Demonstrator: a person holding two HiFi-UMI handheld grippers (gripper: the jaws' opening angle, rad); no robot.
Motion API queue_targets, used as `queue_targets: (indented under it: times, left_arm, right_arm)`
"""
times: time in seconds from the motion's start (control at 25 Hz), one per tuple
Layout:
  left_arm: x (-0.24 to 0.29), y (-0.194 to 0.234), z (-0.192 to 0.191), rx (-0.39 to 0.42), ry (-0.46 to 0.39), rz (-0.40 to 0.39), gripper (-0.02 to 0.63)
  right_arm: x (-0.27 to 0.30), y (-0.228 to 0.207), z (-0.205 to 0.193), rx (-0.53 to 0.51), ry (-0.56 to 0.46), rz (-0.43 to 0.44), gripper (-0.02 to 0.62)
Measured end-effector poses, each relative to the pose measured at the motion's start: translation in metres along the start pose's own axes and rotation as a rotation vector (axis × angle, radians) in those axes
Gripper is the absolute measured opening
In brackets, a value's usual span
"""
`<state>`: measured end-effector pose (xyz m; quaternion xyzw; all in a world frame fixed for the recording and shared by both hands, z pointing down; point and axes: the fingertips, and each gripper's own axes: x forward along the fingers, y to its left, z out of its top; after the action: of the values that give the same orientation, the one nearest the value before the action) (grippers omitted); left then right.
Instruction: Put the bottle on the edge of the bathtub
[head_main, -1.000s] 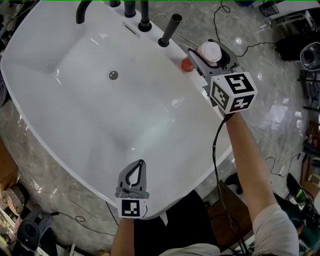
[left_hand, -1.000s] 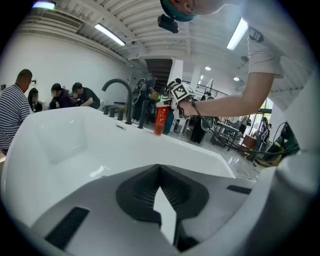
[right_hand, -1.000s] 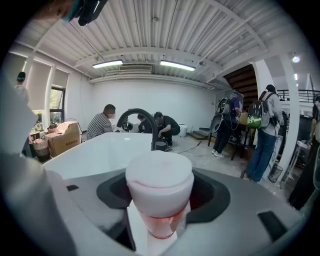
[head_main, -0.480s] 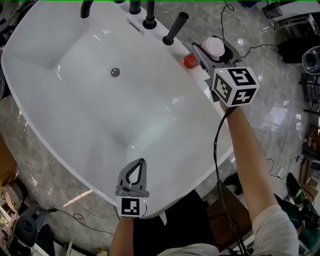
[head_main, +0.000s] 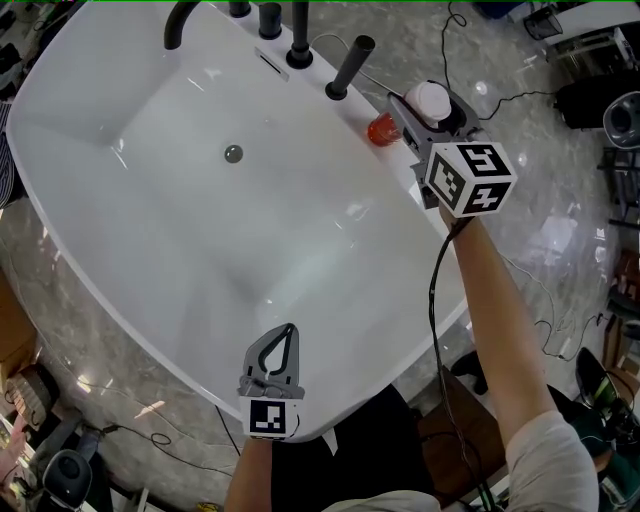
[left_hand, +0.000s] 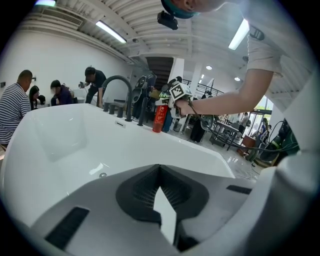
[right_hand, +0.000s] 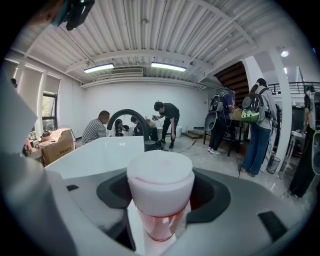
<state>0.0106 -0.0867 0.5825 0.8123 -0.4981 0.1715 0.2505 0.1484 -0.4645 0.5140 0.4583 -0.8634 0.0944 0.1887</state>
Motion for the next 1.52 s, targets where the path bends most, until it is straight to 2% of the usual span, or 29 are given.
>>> queue_targets:
  times: [0.72, 1.08, 1.24, 1.44, 1.52]
  left_arm:
    - [0.004, 0.002, -0.003, 0.019, -0.003, 0.0, 0.011]
    - [0.005, 0.0, -0.005, 0.029, 0.011, -0.009, 0.011]
    - [0.004, 0.001, -0.005, 0.026, 0.008, -0.005, 0.011]
    - [0.003, 0.0, -0.013, 0.03, 0.056, -0.012, 0.011]
    - [0.003, -0.001, -0.01, 0.03, 0.03, -0.013, 0.011]
  right_arm:
    - [0.001, -0.001, -0.002, 0.001, -0.008, -0.02, 0.301]
    - [-0.001, -0.005, -0.006, 0.064, 0.048, -0.151, 0.301]
    - [-0.003, -0.007, -0.005, 0.06, 0.017, -0.152, 0.301]
    - [-0.002, -0.005, -0.006, 0.036, 0.002, -0.125, 0.301]
    - [-0.001, -0.004, -0.01, 0.022, 0.015, -0.116, 0.301]
